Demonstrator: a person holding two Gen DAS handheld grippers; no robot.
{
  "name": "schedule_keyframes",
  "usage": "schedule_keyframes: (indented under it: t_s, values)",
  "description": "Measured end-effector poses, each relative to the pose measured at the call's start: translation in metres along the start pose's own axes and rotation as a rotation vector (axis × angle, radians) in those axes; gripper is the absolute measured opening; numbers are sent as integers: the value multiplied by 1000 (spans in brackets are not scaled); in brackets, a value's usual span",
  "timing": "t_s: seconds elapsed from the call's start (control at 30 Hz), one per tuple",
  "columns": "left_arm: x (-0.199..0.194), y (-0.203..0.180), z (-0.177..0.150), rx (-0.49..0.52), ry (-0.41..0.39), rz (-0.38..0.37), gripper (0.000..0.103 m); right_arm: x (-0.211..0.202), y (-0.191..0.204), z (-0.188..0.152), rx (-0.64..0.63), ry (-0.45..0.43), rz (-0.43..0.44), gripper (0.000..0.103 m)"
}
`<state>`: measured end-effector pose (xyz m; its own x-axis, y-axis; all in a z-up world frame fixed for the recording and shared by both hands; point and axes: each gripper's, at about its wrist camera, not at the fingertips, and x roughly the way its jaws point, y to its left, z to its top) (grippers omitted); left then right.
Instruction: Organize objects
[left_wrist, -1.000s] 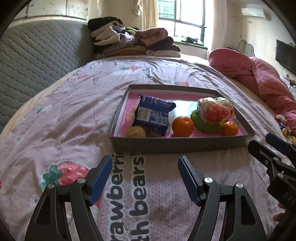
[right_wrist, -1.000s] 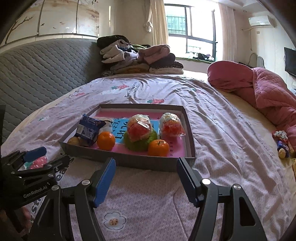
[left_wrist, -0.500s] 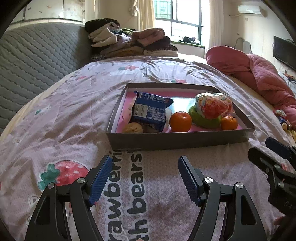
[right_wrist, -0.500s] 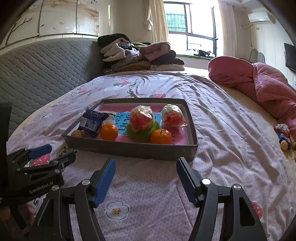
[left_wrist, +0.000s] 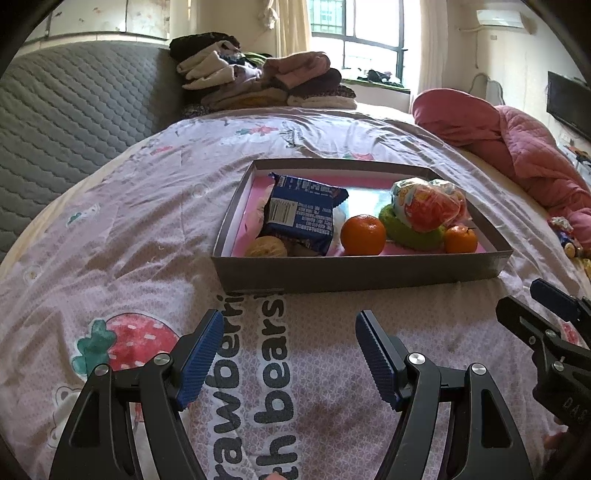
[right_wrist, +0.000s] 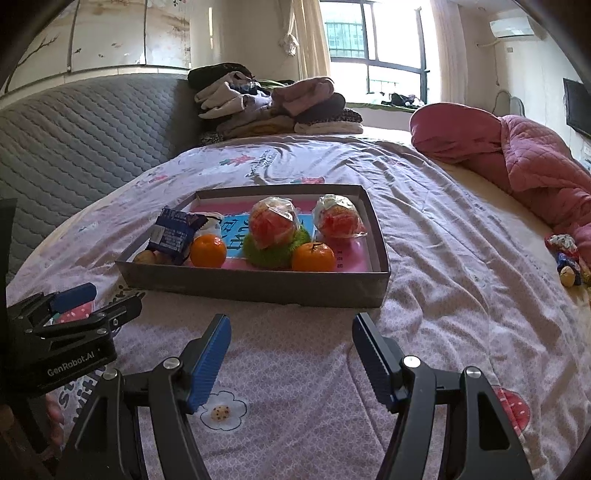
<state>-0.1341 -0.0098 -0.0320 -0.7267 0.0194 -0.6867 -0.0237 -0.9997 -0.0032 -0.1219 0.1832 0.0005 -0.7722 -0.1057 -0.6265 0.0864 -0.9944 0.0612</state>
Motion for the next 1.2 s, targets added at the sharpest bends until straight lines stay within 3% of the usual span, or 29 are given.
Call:
schedule_keyframes:
  t_s: [1.2]
  values:
    - [3,-4,-4,15,18,0,75,11,9,-6,-15,36,6,67]
